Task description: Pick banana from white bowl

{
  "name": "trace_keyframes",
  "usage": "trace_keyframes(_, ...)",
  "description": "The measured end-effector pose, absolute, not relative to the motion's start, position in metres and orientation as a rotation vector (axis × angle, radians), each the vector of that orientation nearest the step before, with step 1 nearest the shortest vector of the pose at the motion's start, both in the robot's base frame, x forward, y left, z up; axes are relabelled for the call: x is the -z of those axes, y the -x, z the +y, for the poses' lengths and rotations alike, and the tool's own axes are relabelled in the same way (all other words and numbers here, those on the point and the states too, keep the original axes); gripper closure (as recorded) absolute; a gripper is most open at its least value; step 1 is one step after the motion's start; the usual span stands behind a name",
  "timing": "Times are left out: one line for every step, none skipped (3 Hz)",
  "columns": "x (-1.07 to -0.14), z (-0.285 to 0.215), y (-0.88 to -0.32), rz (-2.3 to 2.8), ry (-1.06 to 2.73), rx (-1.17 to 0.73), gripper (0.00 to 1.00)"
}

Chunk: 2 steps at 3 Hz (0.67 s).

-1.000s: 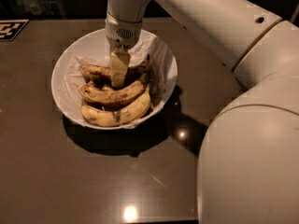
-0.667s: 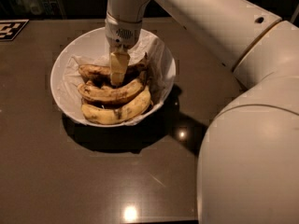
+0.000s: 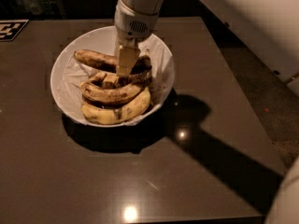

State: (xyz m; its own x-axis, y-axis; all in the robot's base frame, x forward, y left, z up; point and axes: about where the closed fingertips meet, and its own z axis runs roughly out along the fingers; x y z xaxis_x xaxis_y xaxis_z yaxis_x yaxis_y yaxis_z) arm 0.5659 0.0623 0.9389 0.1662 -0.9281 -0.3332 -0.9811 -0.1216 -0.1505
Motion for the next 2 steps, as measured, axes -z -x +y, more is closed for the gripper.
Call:
trace_keyframes(-0.969, 0.053, -0.541, 1.75, 2.102, -0.176, 1.0)
trace_keyframes(-0.998, 0.043, -0.508, 1.699, 2.09, -0.099, 1.0)
